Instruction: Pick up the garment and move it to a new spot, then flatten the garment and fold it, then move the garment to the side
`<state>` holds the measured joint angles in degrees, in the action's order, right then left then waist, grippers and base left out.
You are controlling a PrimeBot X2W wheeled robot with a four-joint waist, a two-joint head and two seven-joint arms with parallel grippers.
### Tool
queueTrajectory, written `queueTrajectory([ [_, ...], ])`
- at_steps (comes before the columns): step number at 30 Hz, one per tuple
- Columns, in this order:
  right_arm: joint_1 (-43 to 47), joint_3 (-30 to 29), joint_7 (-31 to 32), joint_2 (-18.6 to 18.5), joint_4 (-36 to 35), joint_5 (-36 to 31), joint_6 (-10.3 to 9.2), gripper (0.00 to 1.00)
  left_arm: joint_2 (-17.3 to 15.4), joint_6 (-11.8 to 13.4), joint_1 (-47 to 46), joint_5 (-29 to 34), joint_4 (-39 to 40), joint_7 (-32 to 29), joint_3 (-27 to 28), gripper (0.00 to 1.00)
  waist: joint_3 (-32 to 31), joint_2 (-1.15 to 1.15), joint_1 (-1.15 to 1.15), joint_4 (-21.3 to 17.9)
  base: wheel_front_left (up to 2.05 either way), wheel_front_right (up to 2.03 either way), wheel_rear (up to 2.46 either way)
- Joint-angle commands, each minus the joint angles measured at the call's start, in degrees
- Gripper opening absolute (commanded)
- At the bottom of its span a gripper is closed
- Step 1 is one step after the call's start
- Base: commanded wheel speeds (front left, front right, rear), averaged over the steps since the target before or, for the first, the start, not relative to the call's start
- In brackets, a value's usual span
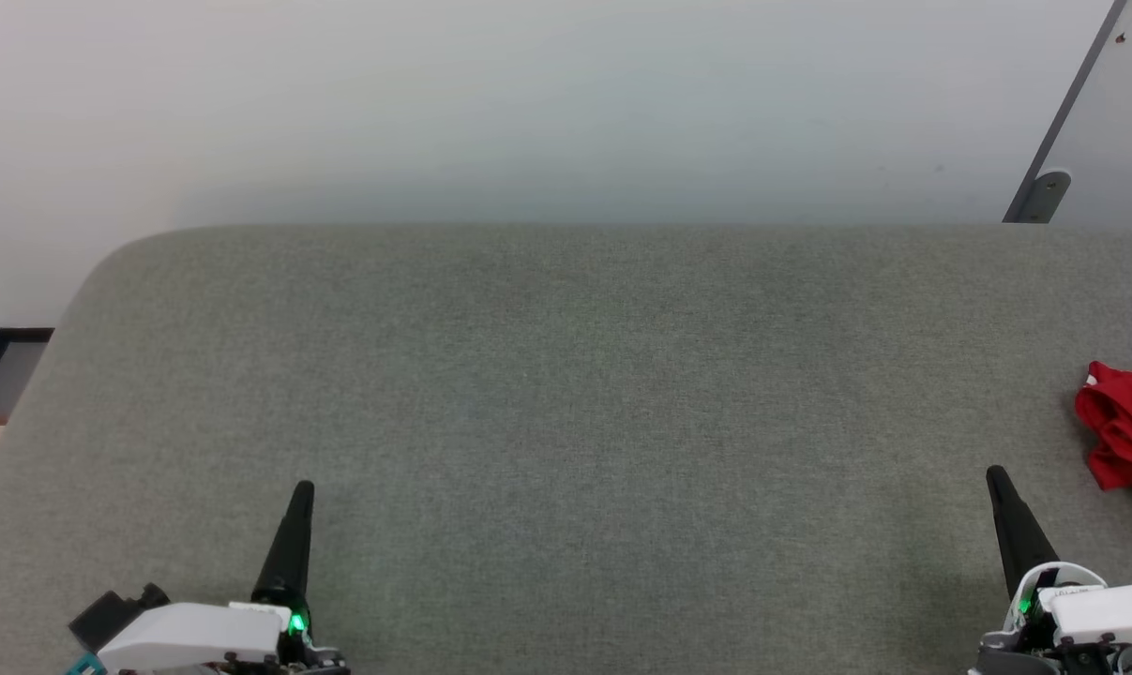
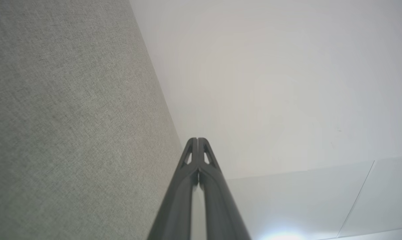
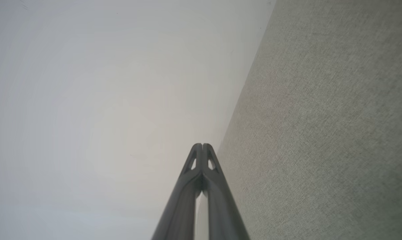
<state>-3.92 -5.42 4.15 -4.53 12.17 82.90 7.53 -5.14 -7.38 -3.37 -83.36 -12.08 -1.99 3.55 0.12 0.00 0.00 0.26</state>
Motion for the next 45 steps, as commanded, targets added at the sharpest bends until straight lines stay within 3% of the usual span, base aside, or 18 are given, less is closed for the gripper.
queueTrajectory([
  [1, -0.7, -0.4, 0.4, 0.2, 0.0, 1.2, -0.06, 0.00, 0.1, -0.2, -0.9, -1.3, -0.1, -0.4, 0.2, 0.00, 0.0, 0.00, 0.00, 0.0, 0.00, 0.00, 0.00],
  [26, -2.7, -0.8, 2.2, 1.5, 1.9, 9.9, -0.07, 0.00, 1.1, -0.2, -3.0, -10.5, -2.0, -3.3, 1.4, 0.00, 0.1, 0.00, 0.00, -0.3, 0.00, 0.00, 0.00],
  [45, -2.4, -0.9, 2.3, 1.6, 1.9, 9.8, -0.08, 0.00, 1.3, -0.2, -3.1, -10.1, -2.1, -3.6, 1.7, 0.00, 0.1, 0.00, 0.00, -0.3, 0.00, 0.00, 0.00],
])
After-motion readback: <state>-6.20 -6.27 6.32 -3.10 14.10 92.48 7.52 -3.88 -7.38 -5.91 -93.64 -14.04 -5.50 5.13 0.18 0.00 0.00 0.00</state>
